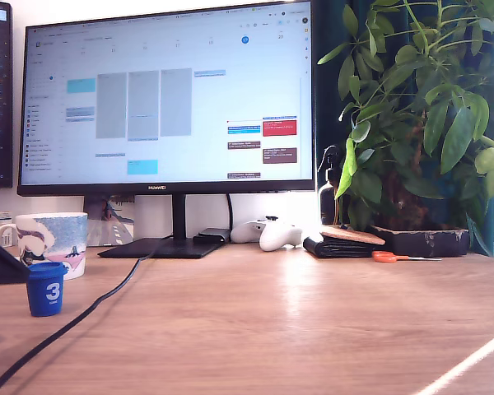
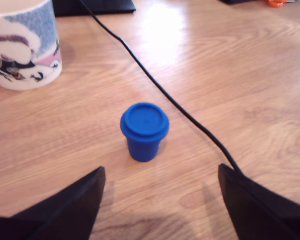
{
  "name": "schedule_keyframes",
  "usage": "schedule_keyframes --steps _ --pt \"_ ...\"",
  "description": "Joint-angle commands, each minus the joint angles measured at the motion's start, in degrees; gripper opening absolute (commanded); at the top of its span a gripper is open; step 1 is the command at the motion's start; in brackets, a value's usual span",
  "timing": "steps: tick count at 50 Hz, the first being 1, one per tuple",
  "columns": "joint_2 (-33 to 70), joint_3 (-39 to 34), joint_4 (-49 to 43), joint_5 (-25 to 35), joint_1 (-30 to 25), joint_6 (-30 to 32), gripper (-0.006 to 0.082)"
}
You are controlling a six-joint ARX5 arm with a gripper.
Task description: Pick the blue coffee capsule and place it inside the blue coffee cup
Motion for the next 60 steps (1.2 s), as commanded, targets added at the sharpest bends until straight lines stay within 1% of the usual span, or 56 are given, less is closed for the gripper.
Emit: schedule_keyframes --steps 1,7,21,32,34,36,38,42,44,45,47,60 --pt "2.5 0.1 2.8 0.2 -0.1 0.5 0.0670" --pt "7.9 0.5 8.2 0.2 -0.1 0.5 0.0669" --pt "21.4 5.0 15.7 0.2 -0.1 2.0 0.0667" --pt "30.4 9.6 16.5 1.2 -0.1 2.0 0.0657" --pt "31.5 10.2 16.5 1.3 -0.1 2.0 0.0628" --pt "32.5 10.8 16.5 1.4 -0.1 2.0 0.0576" --pt "33.4 11.4 16.6 1.6 -0.1 2.0 0.0489" --pt "34.4 12.4 16.6 1.9 -0.1 2.0 0.0269" --pt "34.6 12.8 16.7 2.2 -0.1 2.0 0.0188" --pt "34.6 12.9 16.7 2.3 -0.1 2.0 0.0166" --pt "34.6 13.2 17.0 2.3 -0.1 2.0 0.0142" --pt "34.4 13.4 21.0 2.3 -0.1 1.9 0.0141"
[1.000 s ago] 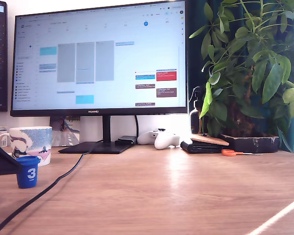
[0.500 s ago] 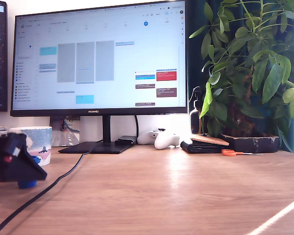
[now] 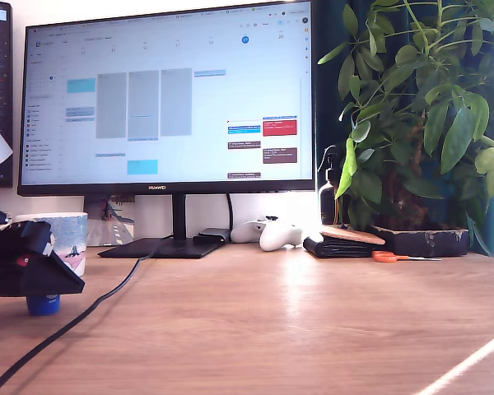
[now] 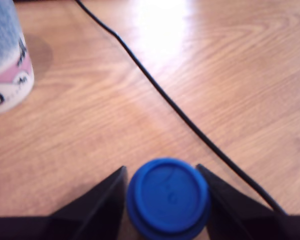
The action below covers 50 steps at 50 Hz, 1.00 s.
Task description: Pick the blue coffee capsule and place it inside the blue coffee cup
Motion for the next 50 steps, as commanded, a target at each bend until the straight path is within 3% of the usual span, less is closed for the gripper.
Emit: schedule_keyframes --steps 1,11,24,50 --pt "0.3 0.3 2.0 0.2 -0.1 0.0 0.0141" --pt "0.2 2.4 6.5 0.2 0.0 -1.3 0.0142" --pt "0.2 10.3 6.7 0.0 0.6 -0.9 0.0142" --pt "1.2 24.6 -6.5 0.2 12.4 2.1 0.0142"
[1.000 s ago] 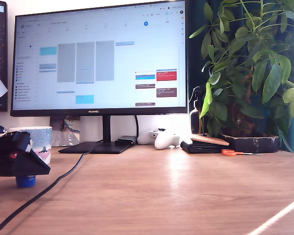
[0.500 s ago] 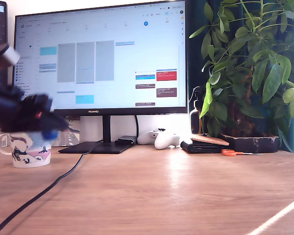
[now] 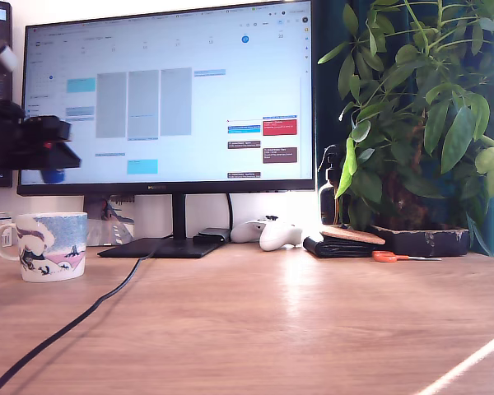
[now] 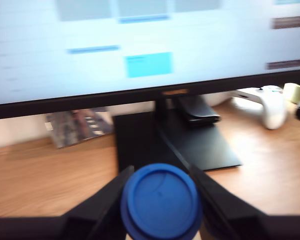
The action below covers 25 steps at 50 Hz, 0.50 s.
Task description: Pick the blue coffee capsule and place it inside the blue coffee cup
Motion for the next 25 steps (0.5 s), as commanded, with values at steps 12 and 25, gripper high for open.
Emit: schedule_keyframes --steps 12,25 --pt "6.6 1.7 -0.1 0.5 1.1 0.5 0.0142" --pt "7.4 2.1 1.0 0.5 1.3 0.5 0.0150"
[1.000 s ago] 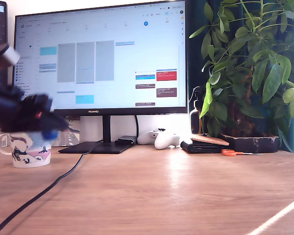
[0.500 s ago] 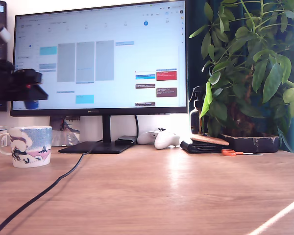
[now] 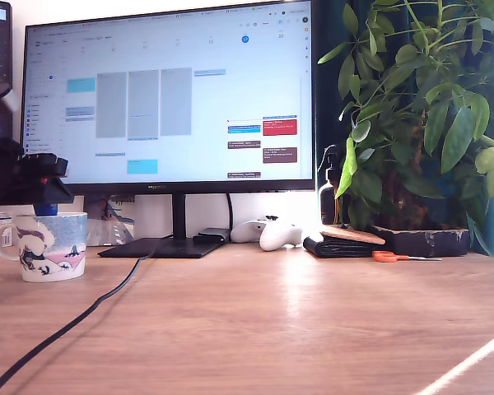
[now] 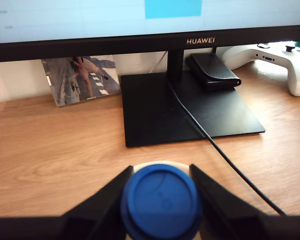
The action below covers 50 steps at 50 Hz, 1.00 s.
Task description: Pick the blue coffee capsule and place it inside the blue coffee cup
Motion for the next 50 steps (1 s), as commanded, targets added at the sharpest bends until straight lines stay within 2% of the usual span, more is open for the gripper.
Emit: schedule_keyframes --steps 1,3,5,10,12,31,34,38,46,50 --pt "-0.5 0.0 0.5 0.1 0.1 0.5 0.0150" --pt "-0.5 0.1 0.5 0.1 0.1 0.5 0.0158" --pt "-0.5 0.2 0.5 0.1 0.1 0.5 0.0203" --pt "-0.5 0.3 1.1 0.1 0.1 0.5 0.0414" --pt "-0.5 0.3 1.1 0.1 0.1 0.8 0.0458" --pt "-1.0 0.3 1.4 2.8 0.1 1.6 0.0464" --pt "-1.7 0.3 1.4 2.8 0.1 1.3 0.0437" --pt "-3.6 0.3 1.2 2.9 0.1 1.3 0.0351" --pt "-9.9 0.3 -2.6 2.8 0.1 1.3 0.0061" --pt "-13.3 0.3 -6.7 2.8 0.1 1.3 -0.0022"
